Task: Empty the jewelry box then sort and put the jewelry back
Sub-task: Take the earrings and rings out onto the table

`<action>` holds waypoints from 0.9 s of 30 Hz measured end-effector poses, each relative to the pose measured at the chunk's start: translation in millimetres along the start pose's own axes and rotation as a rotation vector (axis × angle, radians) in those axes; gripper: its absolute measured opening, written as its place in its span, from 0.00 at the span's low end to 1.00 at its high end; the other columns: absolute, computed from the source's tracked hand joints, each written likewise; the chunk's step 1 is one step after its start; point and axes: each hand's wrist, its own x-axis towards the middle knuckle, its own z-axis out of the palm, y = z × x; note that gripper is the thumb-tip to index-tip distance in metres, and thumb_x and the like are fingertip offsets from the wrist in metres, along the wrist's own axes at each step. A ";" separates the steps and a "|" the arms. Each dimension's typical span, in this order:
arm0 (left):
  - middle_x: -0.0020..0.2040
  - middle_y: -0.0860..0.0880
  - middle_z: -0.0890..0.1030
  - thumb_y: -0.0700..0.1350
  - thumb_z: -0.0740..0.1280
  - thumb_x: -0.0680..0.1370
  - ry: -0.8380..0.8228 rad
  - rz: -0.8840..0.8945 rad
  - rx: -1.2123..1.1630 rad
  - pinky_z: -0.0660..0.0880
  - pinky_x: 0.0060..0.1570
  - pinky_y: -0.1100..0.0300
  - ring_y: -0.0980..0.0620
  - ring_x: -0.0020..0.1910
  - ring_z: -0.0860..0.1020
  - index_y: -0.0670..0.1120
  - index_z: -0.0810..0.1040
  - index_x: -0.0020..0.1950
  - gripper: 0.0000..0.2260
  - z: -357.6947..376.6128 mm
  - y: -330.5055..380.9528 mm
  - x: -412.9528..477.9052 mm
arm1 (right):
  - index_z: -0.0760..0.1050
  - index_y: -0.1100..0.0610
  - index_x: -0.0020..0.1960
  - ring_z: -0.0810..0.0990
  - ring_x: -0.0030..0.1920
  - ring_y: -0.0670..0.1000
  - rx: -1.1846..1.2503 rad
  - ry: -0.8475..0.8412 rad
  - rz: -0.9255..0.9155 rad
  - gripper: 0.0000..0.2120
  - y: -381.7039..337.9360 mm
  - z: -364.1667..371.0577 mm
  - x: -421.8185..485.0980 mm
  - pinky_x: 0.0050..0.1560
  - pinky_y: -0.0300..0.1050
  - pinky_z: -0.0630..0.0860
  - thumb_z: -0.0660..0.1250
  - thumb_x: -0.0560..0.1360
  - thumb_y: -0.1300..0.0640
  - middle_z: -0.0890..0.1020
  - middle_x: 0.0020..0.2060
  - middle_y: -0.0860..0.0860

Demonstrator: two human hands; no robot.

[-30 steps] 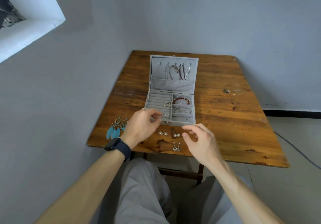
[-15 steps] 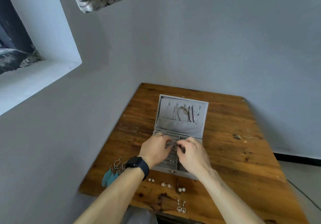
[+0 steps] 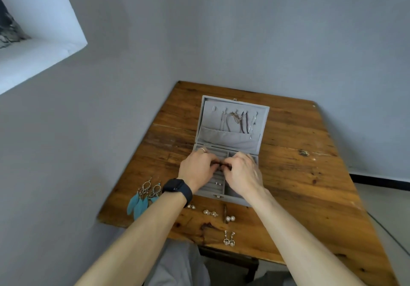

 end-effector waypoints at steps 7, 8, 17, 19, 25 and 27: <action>0.55 0.51 0.80 0.49 0.68 0.80 0.025 -0.040 -0.012 0.79 0.49 0.50 0.49 0.56 0.78 0.54 0.81 0.57 0.07 -1.5 3.1 -2.7 | 0.81 0.49 0.61 0.74 0.62 0.54 0.048 -0.015 0.060 0.12 -4.5 0.3 3.8 0.59 0.49 0.75 0.66 0.79 0.52 0.78 0.57 0.51; 0.54 0.52 0.81 0.50 0.68 0.79 0.027 -0.046 -0.021 0.79 0.48 0.50 0.50 0.55 0.78 0.54 0.81 0.56 0.07 -1.4 3.0 -3.5 | 0.81 0.49 0.60 0.75 0.62 0.54 0.061 -0.014 0.070 0.11 -4.8 0.2 4.1 0.59 0.49 0.75 0.66 0.79 0.52 0.78 0.57 0.51; 0.46 0.60 0.80 0.52 0.69 0.78 0.078 -0.058 -0.278 0.80 0.42 0.58 0.62 0.43 0.78 0.57 0.82 0.50 0.02 -18.1 11.7 -36.0 | 0.82 0.49 0.50 0.80 0.47 0.40 0.516 0.180 0.082 0.03 0.7 -18.3 -52.4 0.49 0.33 0.75 0.69 0.78 0.55 0.82 0.46 0.41; 0.45 0.60 0.81 0.53 0.70 0.77 0.071 -0.049 -0.338 0.80 0.42 0.58 0.62 0.42 0.78 0.57 0.82 0.48 0.02 -20.4 16.1 -49.7 | 0.81 0.48 0.50 0.79 0.49 0.36 0.576 0.190 0.083 0.04 2.6 -24.3 -76.1 0.47 0.27 0.72 0.70 0.78 0.56 0.83 0.45 0.39; 0.43 0.62 0.81 0.54 0.71 0.77 0.003 0.009 -0.358 0.77 0.41 0.65 0.63 0.42 0.78 0.59 0.82 0.48 0.01 -17.4 37.8 -90.8 | 0.81 0.44 0.50 0.77 0.52 0.31 0.616 0.144 0.179 0.03 22.2 -18.1 -136.6 0.46 0.23 0.70 0.70 0.78 0.52 0.82 0.45 0.34; 0.45 0.61 0.81 0.55 0.70 0.77 -0.044 0.030 -0.338 0.78 0.43 0.64 0.63 0.44 0.78 0.58 0.83 0.49 0.04 -9.6 42.8 -99.2 | 0.81 0.45 0.51 0.77 0.52 0.31 0.611 0.125 0.194 0.03 27.2 -12.6 -150.0 0.46 0.23 0.70 0.70 0.78 0.52 0.83 0.45 0.35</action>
